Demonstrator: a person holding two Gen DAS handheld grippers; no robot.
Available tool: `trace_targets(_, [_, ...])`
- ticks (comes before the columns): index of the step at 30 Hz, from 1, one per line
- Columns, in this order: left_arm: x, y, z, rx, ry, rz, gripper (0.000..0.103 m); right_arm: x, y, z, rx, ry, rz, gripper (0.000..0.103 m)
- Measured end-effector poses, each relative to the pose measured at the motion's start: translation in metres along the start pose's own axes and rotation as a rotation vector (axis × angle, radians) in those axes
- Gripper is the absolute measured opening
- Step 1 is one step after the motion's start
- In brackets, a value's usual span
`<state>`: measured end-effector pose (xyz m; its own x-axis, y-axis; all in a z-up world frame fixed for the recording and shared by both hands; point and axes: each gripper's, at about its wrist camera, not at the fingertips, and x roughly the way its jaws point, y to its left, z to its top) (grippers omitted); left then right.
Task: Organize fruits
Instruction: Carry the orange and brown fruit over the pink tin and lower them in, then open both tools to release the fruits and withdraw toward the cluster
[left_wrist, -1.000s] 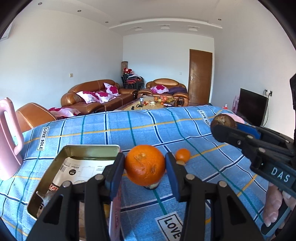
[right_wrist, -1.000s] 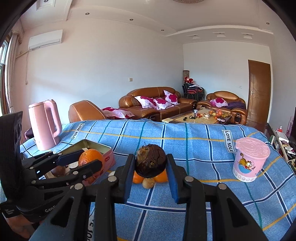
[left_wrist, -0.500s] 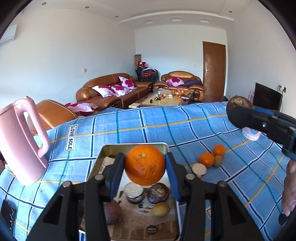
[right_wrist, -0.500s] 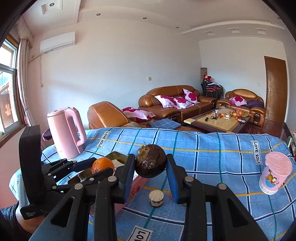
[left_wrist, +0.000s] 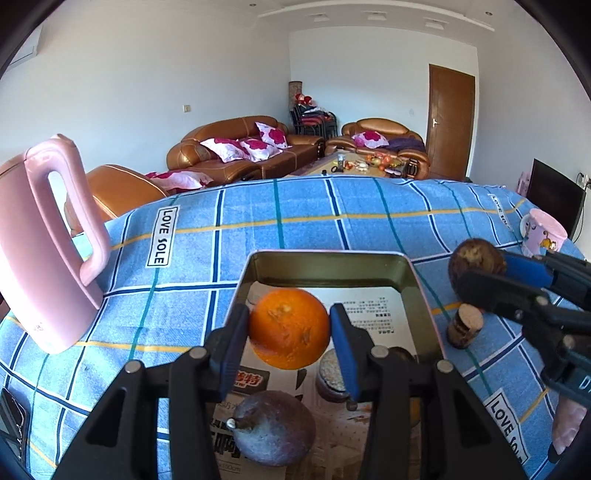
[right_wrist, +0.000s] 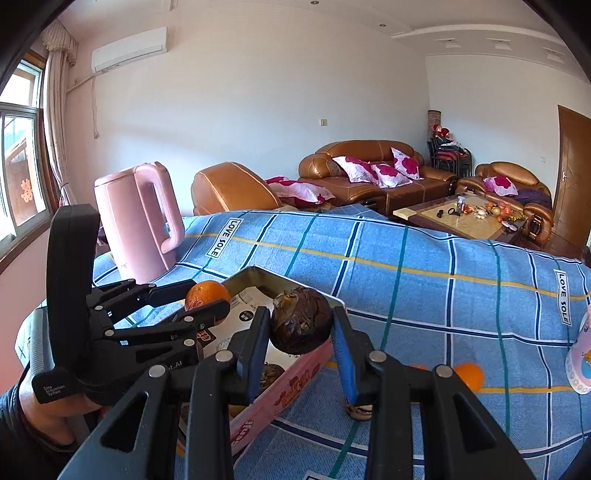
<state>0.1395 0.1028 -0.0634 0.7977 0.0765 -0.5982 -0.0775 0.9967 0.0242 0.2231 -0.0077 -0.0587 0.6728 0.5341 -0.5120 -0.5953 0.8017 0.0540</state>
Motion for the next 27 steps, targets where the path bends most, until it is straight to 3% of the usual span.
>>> trace_targets(11, [0.008, 0.005, -0.002, -0.013, 0.03, -0.007, 0.046, 0.045, 0.014, -0.013, -0.031, 0.102, 0.025, 0.036])
trace_targets(27, [0.012, 0.014, -0.005, -0.037, 0.054, 0.005, 0.047, 0.048, 0.027, -0.018, -0.079, 0.122, 0.025, 0.036])
